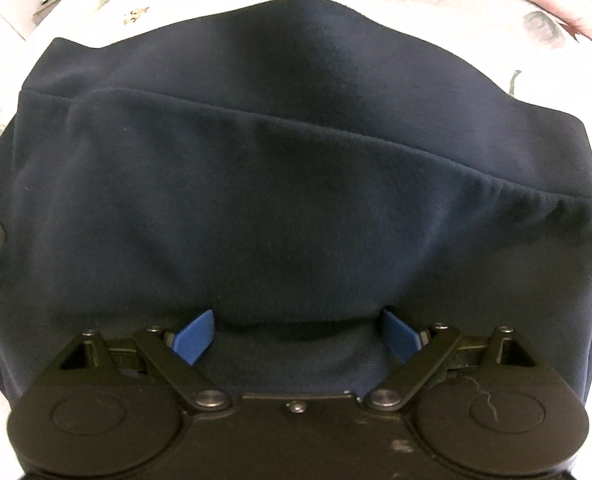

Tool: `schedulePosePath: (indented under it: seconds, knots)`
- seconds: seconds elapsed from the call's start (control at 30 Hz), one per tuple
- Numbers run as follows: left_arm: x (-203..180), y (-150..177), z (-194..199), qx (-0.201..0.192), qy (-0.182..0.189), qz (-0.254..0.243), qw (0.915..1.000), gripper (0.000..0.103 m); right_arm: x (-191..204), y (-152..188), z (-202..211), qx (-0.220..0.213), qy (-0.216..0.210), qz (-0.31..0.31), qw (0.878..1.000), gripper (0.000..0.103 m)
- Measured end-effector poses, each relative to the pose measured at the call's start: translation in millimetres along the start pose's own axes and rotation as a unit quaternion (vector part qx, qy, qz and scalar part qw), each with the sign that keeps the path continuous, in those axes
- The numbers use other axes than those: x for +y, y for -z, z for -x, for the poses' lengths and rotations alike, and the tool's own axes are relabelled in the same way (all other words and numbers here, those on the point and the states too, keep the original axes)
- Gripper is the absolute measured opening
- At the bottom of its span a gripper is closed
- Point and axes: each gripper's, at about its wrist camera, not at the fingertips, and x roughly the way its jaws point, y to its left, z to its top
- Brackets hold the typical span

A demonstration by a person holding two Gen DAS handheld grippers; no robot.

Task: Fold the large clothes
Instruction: 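Grasp the hoodie bundle edge with the left tool and lift it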

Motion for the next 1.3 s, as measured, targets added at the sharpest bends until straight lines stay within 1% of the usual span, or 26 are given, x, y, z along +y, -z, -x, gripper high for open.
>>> schedulePosePath:
  seconds: [0.1,0.17,0.2,0.27,0.3,0.33,0.37,0.4,0.43,0.47,0.53,0.57,0.67,0.73,0.77,0.83,0.93,1.03,1.1,1.13,1.2,1.27,1.3]
  knots:
    - [-17.4,4.0,-11.4,0.005,-0.046,-0.027,0.9986,0.103,1.5,-5.2,3.5,0.006,0.004,-0.001,1.0,0.103]
    - [-32.1,7.1,-14.8,0.013,-0.081,-0.044,0.9957,0.103,2.3,-7.3,3.9,0.008,0.006,-0.001,1.0,0.103]
    - [-38.2,6.7,-16.7,0.016,-0.096,-0.044,0.9943,0.099,2.4,-7.3,4.2,0.006,0.007,-0.001,1.0,0.103]
    - [-47.3,4.9,-19.3,0.019,-0.125,-0.036,0.9914,0.087,2.8,-5.9,6.0,-0.001,0.009,-0.002,1.0,0.103]
    - [-51.8,3.7,-17.8,0.018,-0.131,-0.032,0.9906,0.075,3.0,-4.5,6.5,-0.007,0.01,-0.002,1.0,0.103]
    - [-54.6,3.0,-15.1,0.016,-0.13,-0.027,0.9909,0.057,2.8,-3.1,6.6,-0.014,0.011,-0.003,1.0,0.103]
    - [-57.7,2.1,-12.4,0.013,-0.129,-0.02,0.9913,0.05,2.8,-0.2,7.7,-0.023,0.011,-0.004,1.0,0.103]
    - [-61.9,0.8,-10.1,0.008,-0.135,-0.016,0.9907,0.039,2.4,1.2,6.6,-0.03,0.01,-0.004,0.999,0.103]
    - [-66.1,0.3,-5.9,0.004,-0.145,-0.019,0.9893,0.033,2.1,2.4,6.4,-0.037,0.009,-0.004,0.999,0.103]
    - [-73.5,-0.4,-2.7,-0.004,-0.151,-0.027,0.9882,0.031,1.7,4.5,7.5,-0.044,0.008,-0.004,0.999,0.103]
    - [-86.4,0.1,7.9,-0.021,-0.144,-0.047,0.9882,0.028,1.3,8.2,8.9,-0.056,0.008,-0.007,0.998,0.103]
    - [-90.4,0.1,14.4,-0.028,-0.137,-0.046,0.9891,0.028,1.2,11.0,9.8,-0.063,0.008,-0.007,0.998,0.103]
    - [-104.8,-8.3,35.9,-0.047,-0.097,-0.025,0.9938,0.025,-0.9,22.8,13.6,-0.091,0.004,-0.006,0.996,0.103]
    - [-119.3,-14.0,48.9,-0.061,-0.08,-0.024,0.9947,0.021,-2.8,31.7,15.8,-0.111,0.0,-0.008,0.994,0.103]
    - [-126.9,-15.7,55.9,-0.067,-0.072,-0.021,0.9949,0.021,-3.8,35.8,17.4,-0.119,-0.003,-0.007,0.993,0.103]
    - [-143.9,-16.2,65.9,-0.081,-0.048,-0.021,0.9953,0.021,-9.7,44.9,22.7,-0.138,-0.015,-0.013,0.99,0.103]
    - [-180.9,-17.1,70.2,-0.092,-0.02,-0.044,0.9946,0.02,-22.6,57.8,31.0,-0.161,-0.041,-0.028,0.986,0.103]
    - [-231.4,-17.6,60.9,-0.086,-0.023,-0.084,0.9925,0.02,-38.0,70.5,38.0,-0.18,-0.065,-0.047,0.98,0.102]
    - [-260.9,-16.3,46.3,-0.078,-0.037,-0.111,0.9901,0.02,-57.3,81.5,48.7,-0.195,-0.074,-0.089,0.974,0.099]
    - [-273.4,-16.4,40.6,-0.075,-0.044,-0.117,0.9894,0.02,-71.0,87.7,56.7,-0.205,-0.072,-0.12,0.969,0.098]
    - [-292.8,-15.9,25.4,-0.067,-0.054,-0.116,0.9896,0.02,-105.2,106.0,78.0,-0.23,-0.06,-0.191,0.952,0.098]
    - [-313.3,-13.5,8.0,-0.062,-0.076,-0.116,0.9883,0.022,-138.6,124.9,101.7,-0.261,-0.051,-0.232,0.936,0.098]
    - [-324.4,-11.3,-1.6,-0.059,-0.083,-0.118,0.9878,0.027,-154.4,133.0,113.1,-0.273,-0.046,-0.242,0.93,0.098]
